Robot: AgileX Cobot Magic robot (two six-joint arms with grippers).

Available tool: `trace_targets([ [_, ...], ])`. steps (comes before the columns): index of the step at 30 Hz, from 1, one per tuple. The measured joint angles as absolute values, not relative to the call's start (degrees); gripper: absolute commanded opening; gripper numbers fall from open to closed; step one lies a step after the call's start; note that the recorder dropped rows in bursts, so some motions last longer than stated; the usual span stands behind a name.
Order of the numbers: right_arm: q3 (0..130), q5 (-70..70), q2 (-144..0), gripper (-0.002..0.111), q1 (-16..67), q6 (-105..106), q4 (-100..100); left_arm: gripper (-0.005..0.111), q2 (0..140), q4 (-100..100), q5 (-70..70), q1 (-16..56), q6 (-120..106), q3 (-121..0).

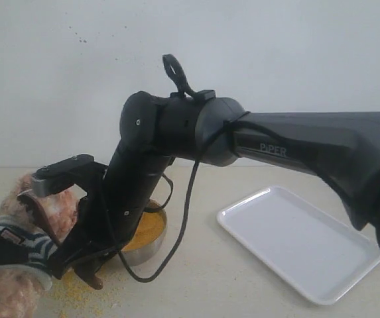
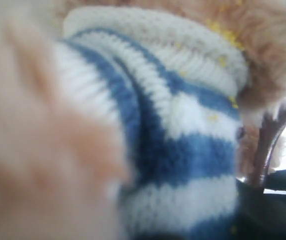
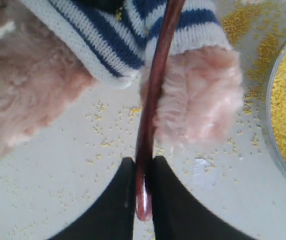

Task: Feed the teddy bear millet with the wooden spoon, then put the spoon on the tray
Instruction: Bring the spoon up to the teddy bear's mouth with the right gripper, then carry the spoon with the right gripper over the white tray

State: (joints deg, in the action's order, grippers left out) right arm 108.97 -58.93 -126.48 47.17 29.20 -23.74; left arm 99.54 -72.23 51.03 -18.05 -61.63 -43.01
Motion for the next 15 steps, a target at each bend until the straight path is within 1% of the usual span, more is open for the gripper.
trace_targets([
  [10, 109.0, -58.1, -123.2, 0.000, 47.9, 27.1, -19.0, 0.004, 99.5, -72.2, 50.8, -18.0, -61.6, -43.0],
  [15, 109.0, -61.0, -119.8, 0.000, 47.9, 21.4, -11.0, 0.004, 99.5, -72.2, 50.6, -18.0, -61.6, -43.0],
])
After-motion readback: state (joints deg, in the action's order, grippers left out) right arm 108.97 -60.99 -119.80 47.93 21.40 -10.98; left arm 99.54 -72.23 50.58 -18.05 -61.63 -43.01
